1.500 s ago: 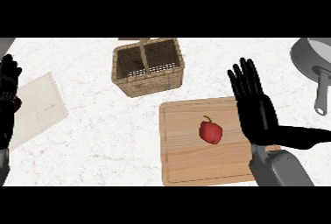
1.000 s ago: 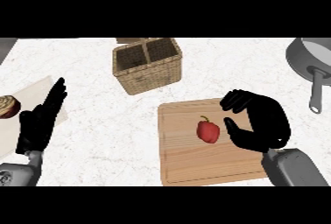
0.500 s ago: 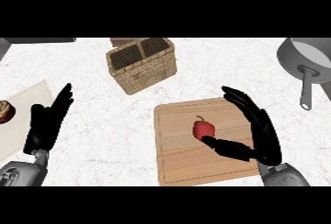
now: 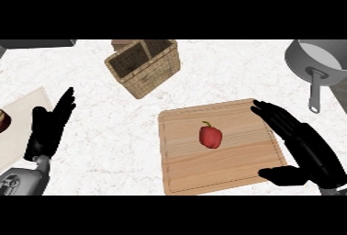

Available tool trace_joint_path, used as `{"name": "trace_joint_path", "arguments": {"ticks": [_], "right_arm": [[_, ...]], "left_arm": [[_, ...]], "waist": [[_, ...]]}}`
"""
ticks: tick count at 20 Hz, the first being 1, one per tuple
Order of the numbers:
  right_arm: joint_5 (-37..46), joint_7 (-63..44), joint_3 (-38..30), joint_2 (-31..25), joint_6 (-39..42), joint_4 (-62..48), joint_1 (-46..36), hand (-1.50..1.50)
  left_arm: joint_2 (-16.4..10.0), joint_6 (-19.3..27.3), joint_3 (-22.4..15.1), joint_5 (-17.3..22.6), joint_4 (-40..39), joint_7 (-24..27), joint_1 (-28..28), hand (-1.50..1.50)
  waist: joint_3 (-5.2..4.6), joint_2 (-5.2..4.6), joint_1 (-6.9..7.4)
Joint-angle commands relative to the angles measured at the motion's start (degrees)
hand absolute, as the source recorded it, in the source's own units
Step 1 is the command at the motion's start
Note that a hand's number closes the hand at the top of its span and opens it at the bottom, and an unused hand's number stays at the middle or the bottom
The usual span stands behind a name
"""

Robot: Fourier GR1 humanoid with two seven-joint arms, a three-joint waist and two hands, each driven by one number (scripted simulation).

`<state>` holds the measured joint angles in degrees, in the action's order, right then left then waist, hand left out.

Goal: Pick the bell pepper from the cutting board and place it in the basket

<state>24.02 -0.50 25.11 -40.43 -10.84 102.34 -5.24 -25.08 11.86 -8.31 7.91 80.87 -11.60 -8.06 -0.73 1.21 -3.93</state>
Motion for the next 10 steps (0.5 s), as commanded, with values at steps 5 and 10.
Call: {"name": "trace_joint_path", "arguments": {"ticks": [5, 10], "right_arm": [[-3.74, -28.99, 2.74, -7.84, 18.79, 25.24, 0.45, -1.5], [-6.11, -41.32, 0.19, -1.68, 22.73, 28.96, -4.45, -1.5]], "left_arm": [[0.8, -0.84, -0.62, -0.93, -0.6, -1.36, -3.32, 0.0], [4.39, -1.87, -0.99, -2.98, -5.61, 0.53, -6.81, 0.0]], "waist": [[0.48, -0.75, 2.1], [0.66, -1.28, 3.71]]}}
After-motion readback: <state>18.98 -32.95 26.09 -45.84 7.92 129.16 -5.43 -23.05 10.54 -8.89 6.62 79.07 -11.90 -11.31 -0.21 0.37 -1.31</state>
